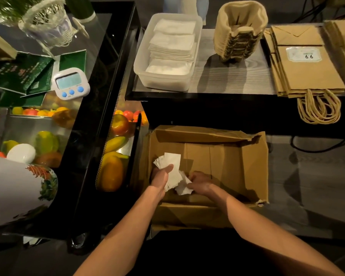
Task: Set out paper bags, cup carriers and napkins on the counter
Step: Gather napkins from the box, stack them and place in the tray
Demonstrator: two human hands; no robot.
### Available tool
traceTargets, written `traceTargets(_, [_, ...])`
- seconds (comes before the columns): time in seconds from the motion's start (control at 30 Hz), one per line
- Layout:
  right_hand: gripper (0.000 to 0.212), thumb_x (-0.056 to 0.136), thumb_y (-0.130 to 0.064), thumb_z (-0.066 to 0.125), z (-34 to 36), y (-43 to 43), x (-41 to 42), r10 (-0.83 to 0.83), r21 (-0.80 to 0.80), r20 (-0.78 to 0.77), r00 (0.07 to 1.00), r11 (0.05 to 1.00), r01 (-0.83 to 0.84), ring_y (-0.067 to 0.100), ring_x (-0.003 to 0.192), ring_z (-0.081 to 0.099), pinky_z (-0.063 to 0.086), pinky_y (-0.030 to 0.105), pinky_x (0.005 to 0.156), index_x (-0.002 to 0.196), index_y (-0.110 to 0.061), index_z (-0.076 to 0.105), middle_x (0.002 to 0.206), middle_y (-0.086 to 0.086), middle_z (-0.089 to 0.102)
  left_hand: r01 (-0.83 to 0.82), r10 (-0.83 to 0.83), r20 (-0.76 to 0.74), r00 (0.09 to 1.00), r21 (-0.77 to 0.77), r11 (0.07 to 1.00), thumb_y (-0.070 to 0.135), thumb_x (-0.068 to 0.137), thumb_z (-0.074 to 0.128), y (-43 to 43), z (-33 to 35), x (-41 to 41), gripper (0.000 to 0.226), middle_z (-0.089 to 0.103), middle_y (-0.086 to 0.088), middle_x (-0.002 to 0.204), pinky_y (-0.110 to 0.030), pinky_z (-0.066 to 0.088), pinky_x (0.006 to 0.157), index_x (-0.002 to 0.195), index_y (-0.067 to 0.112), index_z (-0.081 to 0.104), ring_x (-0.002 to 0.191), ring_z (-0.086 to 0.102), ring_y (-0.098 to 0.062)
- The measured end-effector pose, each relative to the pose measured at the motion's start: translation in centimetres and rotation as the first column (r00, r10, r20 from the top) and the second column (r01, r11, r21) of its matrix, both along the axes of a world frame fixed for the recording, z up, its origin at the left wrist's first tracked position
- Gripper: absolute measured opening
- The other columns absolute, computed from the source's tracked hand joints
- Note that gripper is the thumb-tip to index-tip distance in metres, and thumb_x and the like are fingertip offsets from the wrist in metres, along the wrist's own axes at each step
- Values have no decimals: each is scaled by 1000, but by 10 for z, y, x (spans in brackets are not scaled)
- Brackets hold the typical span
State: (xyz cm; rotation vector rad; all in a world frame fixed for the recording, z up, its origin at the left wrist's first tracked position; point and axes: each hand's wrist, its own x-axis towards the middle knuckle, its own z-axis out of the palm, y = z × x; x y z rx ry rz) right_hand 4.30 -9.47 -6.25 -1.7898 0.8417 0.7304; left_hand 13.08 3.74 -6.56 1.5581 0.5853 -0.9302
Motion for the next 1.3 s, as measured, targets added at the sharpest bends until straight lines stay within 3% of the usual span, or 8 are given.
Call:
traceTargets(0.2, [21,96,-19,68,17,-43,-14,-410,24,119,904,911,411,14,95,60,52,25,76,113,-22,57,111,-1,62,-19,16,-49,999,-66,998,29,98,66,-14,5,-3,42,67,-16,126,-49,51,103,136,15,55,113,65,-37])
traceTargets(0.37, [48,82,-35,82,32,-58,-22,-426,189,188,885,900,393,15,115,63,53,42,102,123,-26,59,124,-6,66,20,-30,-67,997,-155,988,31,94,68,-34,15,-9,43,74,-16,113,-43,60,76,133,13,59,99,71,-36])
traceTargets(0.5, [35,92,-18,73,48,-59,-28,-286,179,249,925,953,246,10,114,62,53,32,98,121,-27,55,122,-7,65,54,-96,-137,986,-282,958,46,102,54,-46,26,-15,42,76,-18,110,-44,61,74,124,11,65,90,74,-34])
traceTargets(0.77, [44,88,-5,75,61,-69,-30,-389,376,330,860,890,258,7,111,66,55,25,95,120,-29,56,119,-7,69,63,-79,-71,994,-204,977,54,102,49,-53,21,-24,52,75,-18,108,-41,60,73,126,10,63,91,73,-35])
traceTargets(0.93, [45,99,-25,65,59,-61,-26,-160,40,330,930,987,155,10,120,58,56,21,82,141,-20,50,135,-10,58,31,-70,-123,990,-296,955,52,104,40,-52,26,-27,49,78,-13,89,-36,58,65,117,13,66,77,72,-29])
traceTargets(1.0, [40,101,-31,61,60,-57,-26,-102,0,356,929,994,109,3,107,59,54,16,72,139,-22,52,134,-7,59,28,-68,-115,991,-319,948,56,102,45,-51,33,-29,49,77,-14,93,-39,56,72,118,15,67,83,70,-30])
traceTargets(1.2, [50,102,-42,55,61,-56,-24,-5,-281,415,910,950,133,10,107,56,52,21,82,146,-16,51,124,-11,47,9,-28,-51,998,-328,945,37,90,71,-46,35,-29,50,69,-21,121,-46,60,75,134,14,59,103,69,-37])
traceTargets(1.3, [51,100,-34,62,65,-59,-24,-160,-154,461,873,954,256,14,115,59,55,20,79,146,-17,48,129,-7,53,15,-41,-78,996,-312,950,37,97,65,-45,36,-28,37,70,-20,114,-42,61,71,127,15,59,94,70,-33])
